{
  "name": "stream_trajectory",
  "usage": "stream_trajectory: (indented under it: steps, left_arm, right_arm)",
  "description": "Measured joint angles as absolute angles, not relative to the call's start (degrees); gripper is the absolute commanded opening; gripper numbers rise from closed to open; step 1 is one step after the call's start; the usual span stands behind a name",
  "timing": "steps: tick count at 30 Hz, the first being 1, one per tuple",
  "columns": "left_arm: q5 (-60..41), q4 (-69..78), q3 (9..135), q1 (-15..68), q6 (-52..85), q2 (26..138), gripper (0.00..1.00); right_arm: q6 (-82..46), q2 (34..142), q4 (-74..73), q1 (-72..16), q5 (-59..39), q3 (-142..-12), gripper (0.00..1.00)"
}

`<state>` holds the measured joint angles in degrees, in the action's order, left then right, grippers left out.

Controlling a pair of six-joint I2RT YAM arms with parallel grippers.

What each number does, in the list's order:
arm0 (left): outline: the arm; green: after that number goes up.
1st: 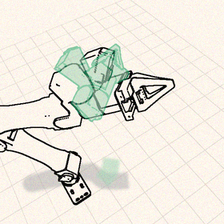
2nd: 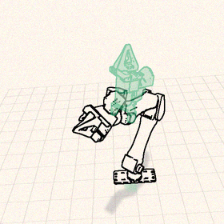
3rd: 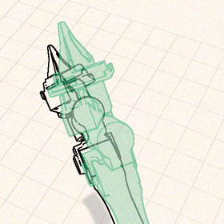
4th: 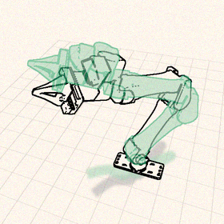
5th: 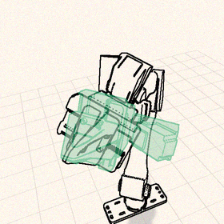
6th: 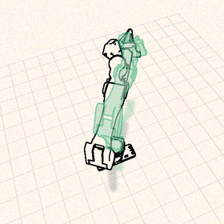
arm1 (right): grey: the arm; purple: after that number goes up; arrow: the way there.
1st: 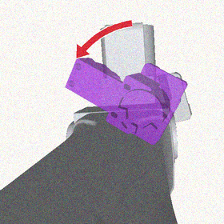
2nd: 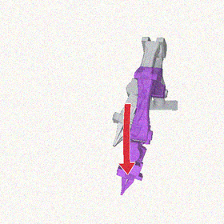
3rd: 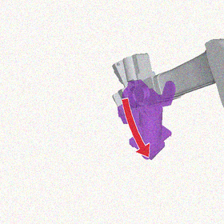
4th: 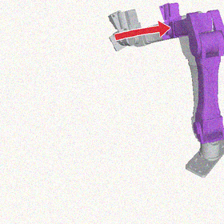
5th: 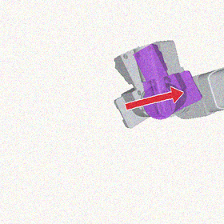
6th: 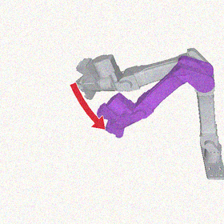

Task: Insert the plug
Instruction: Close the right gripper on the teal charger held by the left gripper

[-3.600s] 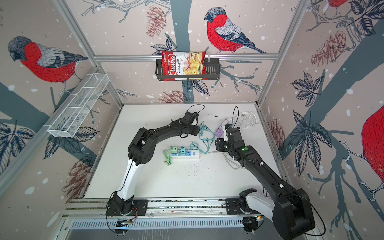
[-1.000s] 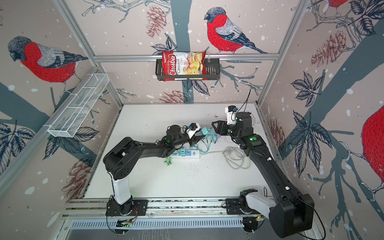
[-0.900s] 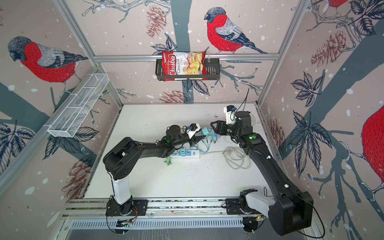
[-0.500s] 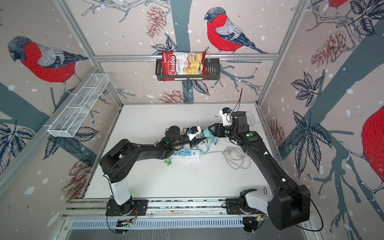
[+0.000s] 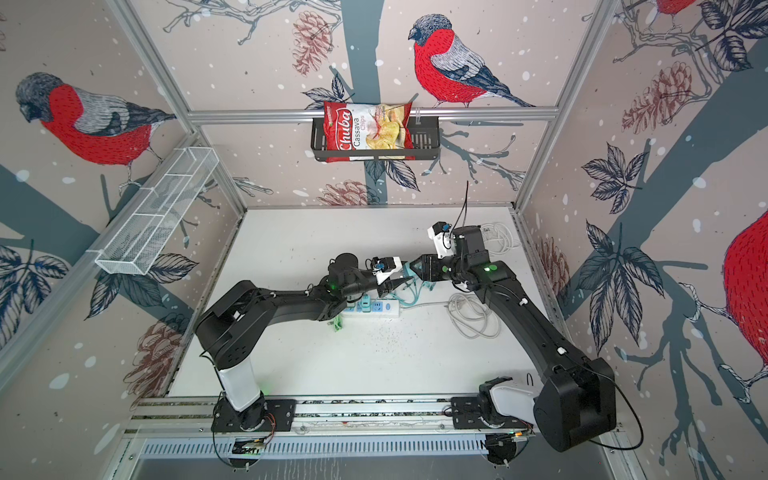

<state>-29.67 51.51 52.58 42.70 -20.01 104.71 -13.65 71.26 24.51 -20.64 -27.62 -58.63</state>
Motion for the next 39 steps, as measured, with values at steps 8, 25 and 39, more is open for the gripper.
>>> stream_trajectory:
  steps: [8, 25, 39]
  left_arm:
    - [-29.28, 49.95, 52.53, 42.98, -21.39, 104.18, 0.24]
    - [-29.26, 49.43, 52.38, 43.0, -22.48, 103.94, 0.24]
    - [-28.88, 49.04, 52.36, 43.0, -22.35, 103.9, 0.31]
  right_arm:
    - [-13.5, 71.48, 24.49, -21.39, -28.38, -58.02, 0.52]
    - [-13.47, 71.77, 24.49, -21.78, -28.38, -56.88, 0.38]
    - [-12.32, 72.44, 24.51, -21.8, -29.28, -56.88, 0.2]
